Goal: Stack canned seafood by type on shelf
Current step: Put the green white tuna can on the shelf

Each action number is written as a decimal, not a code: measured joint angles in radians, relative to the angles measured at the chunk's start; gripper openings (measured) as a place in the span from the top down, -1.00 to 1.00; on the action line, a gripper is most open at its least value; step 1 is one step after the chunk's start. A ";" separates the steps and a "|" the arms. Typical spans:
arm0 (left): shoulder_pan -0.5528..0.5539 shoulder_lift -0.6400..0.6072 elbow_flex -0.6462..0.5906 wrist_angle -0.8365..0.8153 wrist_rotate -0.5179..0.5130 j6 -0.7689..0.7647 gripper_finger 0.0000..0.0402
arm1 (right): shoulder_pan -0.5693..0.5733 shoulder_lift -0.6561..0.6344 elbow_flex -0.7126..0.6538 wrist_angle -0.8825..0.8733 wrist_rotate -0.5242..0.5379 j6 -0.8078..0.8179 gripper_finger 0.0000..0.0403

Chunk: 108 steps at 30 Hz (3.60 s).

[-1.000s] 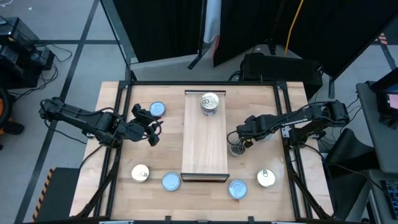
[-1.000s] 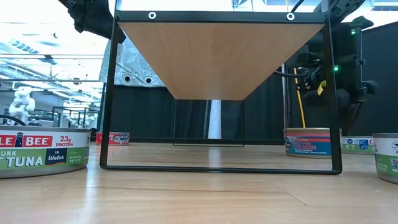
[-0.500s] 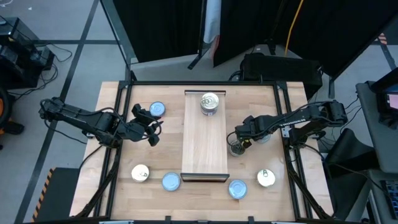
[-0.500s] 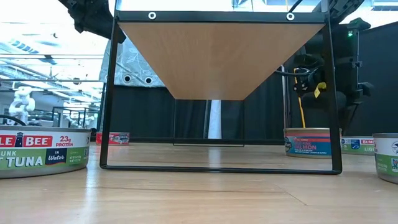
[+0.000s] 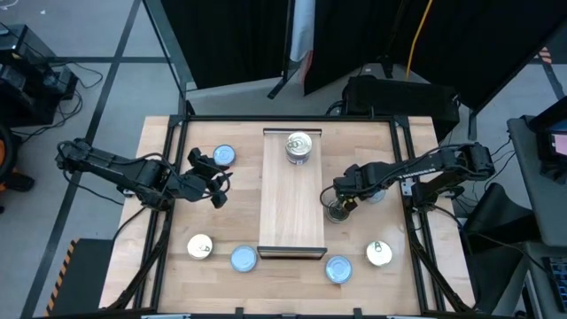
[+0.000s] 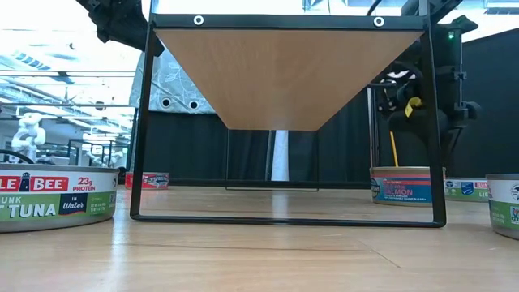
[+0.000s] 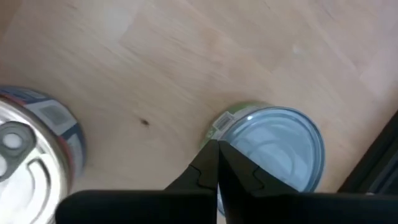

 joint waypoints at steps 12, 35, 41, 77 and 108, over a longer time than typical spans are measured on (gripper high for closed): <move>0.000 0.000 0.000 0.000 0.000 0.000 0.52 | 0.000 0.004 0.000 -0.011 0.013 0.011 1.00; 0.000 0.000 0.000 0.000 0.010 0.000 0.52 | 0.001 0.004 -0.043 0.015 0.031 0.006 1.00; 0.000 0.000 0.000 0.000 0.010 0.000 0.52 | 0.001 0.004 -0.043 0.017 0.031 -0.004 1.00; 0.000 0.000 0.000 0.000 0.010 0.000 0.52 | 0.001 0.004 -0.043 0.068 0.054 -0.080 1.00; 0.000 0.000 0.000 0.000 0.010 0.000 0.52 | 0.001 0.004 0.000 0.088 0.059 -0.179 1.00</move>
